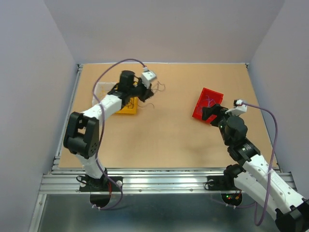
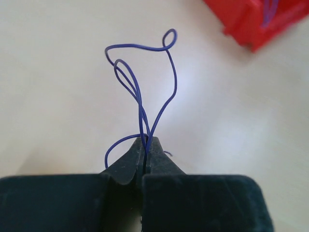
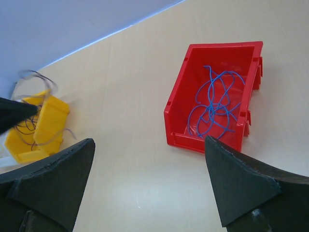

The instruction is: Untangle the cables

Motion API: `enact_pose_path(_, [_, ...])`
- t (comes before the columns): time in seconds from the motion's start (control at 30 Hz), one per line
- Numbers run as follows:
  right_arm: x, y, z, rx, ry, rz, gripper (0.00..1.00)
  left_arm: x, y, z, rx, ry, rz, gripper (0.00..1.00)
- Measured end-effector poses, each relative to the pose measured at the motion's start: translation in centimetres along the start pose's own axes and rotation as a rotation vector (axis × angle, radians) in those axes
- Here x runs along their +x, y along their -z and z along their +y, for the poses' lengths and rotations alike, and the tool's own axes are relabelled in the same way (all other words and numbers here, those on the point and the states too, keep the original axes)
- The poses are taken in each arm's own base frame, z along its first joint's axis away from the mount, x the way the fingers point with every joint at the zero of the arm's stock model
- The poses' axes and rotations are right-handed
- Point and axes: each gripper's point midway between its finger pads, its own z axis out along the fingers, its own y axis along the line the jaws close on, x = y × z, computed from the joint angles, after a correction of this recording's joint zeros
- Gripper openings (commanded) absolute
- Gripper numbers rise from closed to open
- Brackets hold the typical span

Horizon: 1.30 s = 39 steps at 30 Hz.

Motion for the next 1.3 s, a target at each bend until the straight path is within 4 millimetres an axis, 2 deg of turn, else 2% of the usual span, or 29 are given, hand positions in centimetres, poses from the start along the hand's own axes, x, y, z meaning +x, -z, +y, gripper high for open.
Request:
enact_pose_path(0.03, [0.1, -0.1, 0.0, 0.002, 0.002, 0.005, 1.0, -0.4, 1.1, 1.2, -0.031, 0.014, -0.021, 0.0])
enact_pose_path(0.07, [0.3, -0.1, -0.1, 0.004, 0.004, 0.008, 1.0, -1.6, 4.0, 4.3, -0.117, 0.045, -0.079, 0.0])
enact_pose_path(0.13, [0.4, -0.2, -0.1, 0.008, 0.007, 0.014, 1.0, -3.1, 6.9, 7.2, -0.203, 0.07, -0.148, 0.0])
enact_pose_path(0.23, [0.7, -0.4, -0.2, 0.012, 0.011, 0.022, 1.0, -4.7, 9.5, 9.7, -0.275, 0.103, -0.234, 0.0])
enact_pose_path(0.3, [0.9, -0.5, -0.3, 0.016, 0.014, 0.029, 1.0, -5.0, 10.1, 10.6, -0.303, 0.114, -0.255, 0.0])
enact_pose_path(0.5, [1.1, -0.5, -0.3, 0.019, 0.017, 0.034, 1.0, -5.2, 10.4, 13.2, -0.42, 0.12, -0.286, 0.0])
enact_pose_path(0.73, [0.9, -0.5, -0.3, 0.015, 0.015, 0.028, 1.0, -3.1, 10.4, 16.4, -0.576, 0.136, -0.243, 0.0])
enact_pose_path(0.83, [0.7, -0.4, -0.2, 0.013, 0.013, 0.024, 1.0, -2.8, 11.1, 17.5, -0.648, 0.126, -0.243, 0.0])
enact_pose_path(0.93, [0.7, -0.4, -0.2, 0.013, 0.013, 0.023, 1.0, -1.5, 11.7, 18.4, -0.727, 0.115, -0.226, 0.0])
enact_pose_path(1.1, [0.7, -0.4, -0.2, 0.013, 0.013, 0.023, 1.0, 1.3, 11.8, 18.5, -0.778, 0.116, -0.176, 0.0])
enact_pose_path(1.3, [0.7, -0.4, -0.2, 0.013, 0.016, 0.023, 1.0, 3.9, 10.8, 17.2, -0.792, 0.09, -0.11, 0.0])
